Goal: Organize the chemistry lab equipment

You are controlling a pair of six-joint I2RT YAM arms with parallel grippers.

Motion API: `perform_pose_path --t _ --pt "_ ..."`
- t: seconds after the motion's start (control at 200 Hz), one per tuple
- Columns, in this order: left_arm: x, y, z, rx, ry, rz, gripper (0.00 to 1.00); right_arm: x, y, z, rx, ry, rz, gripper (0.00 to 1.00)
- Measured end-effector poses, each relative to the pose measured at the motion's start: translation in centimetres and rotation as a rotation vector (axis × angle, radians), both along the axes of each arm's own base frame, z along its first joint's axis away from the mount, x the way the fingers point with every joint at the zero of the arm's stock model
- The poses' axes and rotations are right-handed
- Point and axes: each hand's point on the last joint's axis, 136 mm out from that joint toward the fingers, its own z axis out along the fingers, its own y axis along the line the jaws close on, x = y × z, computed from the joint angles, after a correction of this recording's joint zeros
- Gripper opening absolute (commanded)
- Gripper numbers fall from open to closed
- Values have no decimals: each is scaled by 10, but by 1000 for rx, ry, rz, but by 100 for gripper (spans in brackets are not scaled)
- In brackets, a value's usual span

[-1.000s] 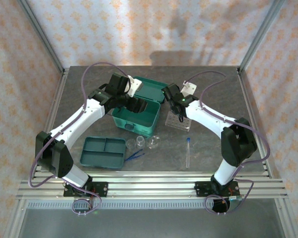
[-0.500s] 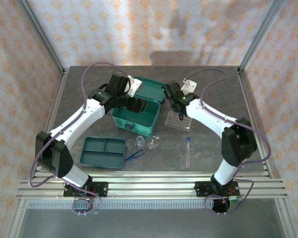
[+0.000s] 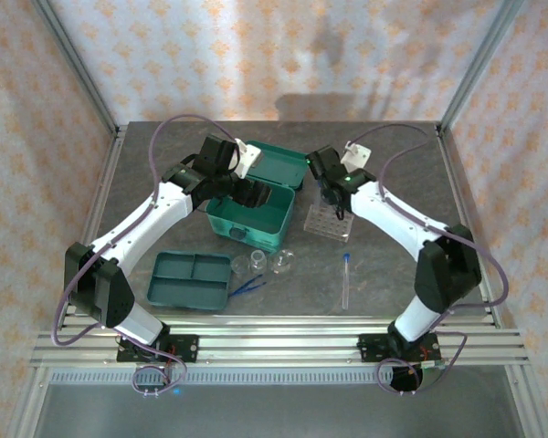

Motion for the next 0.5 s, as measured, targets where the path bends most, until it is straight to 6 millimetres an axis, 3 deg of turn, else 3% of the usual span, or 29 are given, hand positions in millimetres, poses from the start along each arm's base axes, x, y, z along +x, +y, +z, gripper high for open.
perform_pose_path --t 0.19,0.31,0.415,0.496 --pt "-3 -5 0 7 -4 -15 81 -13 -13 38 26 -62 1 32" --pt "-16 -27 -1 33 -21 -83 81 -24 -17 56 48 -85 22 33" --pt "-32 -50 -1 50 -35 -158 81 -34 -18 58 57 -66 53 33" --pt "-42 -61 -1 56 -38 -197 81 -45 -20 48 56 -26 78 37"
